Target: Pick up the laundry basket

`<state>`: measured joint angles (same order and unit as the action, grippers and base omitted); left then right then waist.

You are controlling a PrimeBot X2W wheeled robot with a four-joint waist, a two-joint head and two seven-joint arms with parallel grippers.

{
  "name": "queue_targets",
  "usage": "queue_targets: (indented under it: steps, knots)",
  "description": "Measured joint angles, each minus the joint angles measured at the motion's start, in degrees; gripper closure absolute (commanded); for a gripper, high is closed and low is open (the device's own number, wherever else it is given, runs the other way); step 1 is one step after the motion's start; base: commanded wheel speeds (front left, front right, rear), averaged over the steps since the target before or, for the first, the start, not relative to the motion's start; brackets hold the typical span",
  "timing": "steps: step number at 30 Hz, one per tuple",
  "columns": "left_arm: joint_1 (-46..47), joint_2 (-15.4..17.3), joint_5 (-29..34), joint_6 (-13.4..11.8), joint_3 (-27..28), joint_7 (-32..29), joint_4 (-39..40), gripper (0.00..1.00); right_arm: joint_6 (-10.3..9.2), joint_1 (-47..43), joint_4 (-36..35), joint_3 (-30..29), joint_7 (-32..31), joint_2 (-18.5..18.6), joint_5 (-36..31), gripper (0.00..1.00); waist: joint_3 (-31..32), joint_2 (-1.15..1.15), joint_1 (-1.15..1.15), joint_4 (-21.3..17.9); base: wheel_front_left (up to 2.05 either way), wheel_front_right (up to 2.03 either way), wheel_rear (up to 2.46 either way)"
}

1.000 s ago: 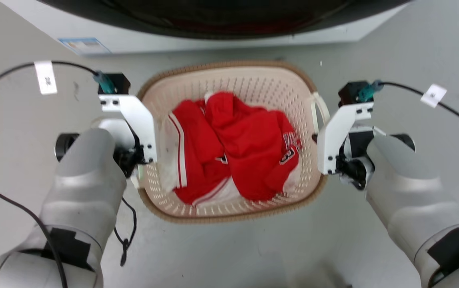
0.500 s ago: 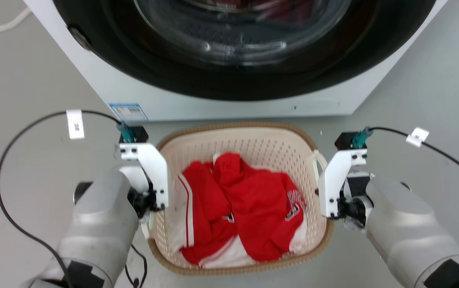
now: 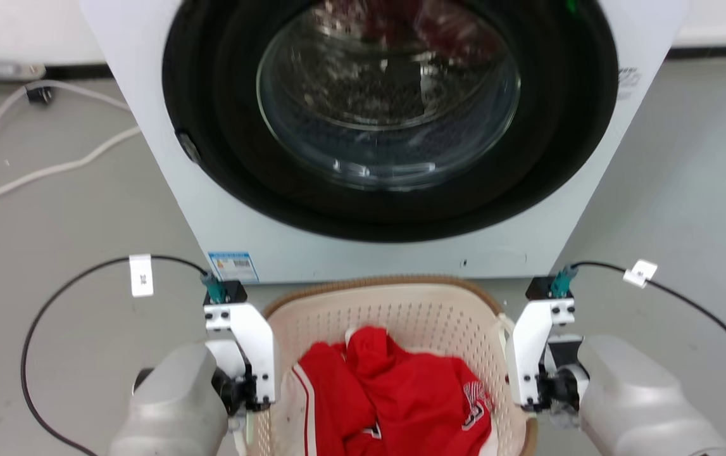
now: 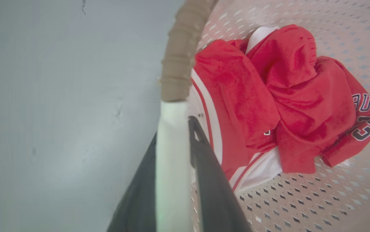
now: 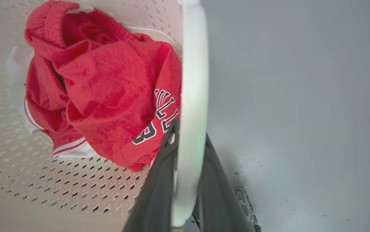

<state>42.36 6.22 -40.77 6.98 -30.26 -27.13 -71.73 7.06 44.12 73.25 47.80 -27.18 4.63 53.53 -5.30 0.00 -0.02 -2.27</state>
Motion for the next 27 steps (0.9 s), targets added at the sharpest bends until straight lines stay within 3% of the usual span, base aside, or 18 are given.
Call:
queue_targets:
  steps: [10, 27]
  knots:
    - [-2.82, -0.2, -2.44, 0.0, -2.21, 0.16, 0.15, 1.0, 0.0, -2.44, 0.7, 0.49, -2.14, -0.02, 0.48, 1.0, 6.51, 0.0, 0.0, -0.25, 0.0, 0.0, 0.0]
    - [-4.16, -0.23, -6.28, 0.0, -4.65, 0.15, -0.04, 1.0, 0.0, -2.57, 0.93, 0.82, -4.02, 0.08, -0.6, 1.0, 10.12, 0.0, 0.01, -0.47, 0.0, 0.0, 0.0]
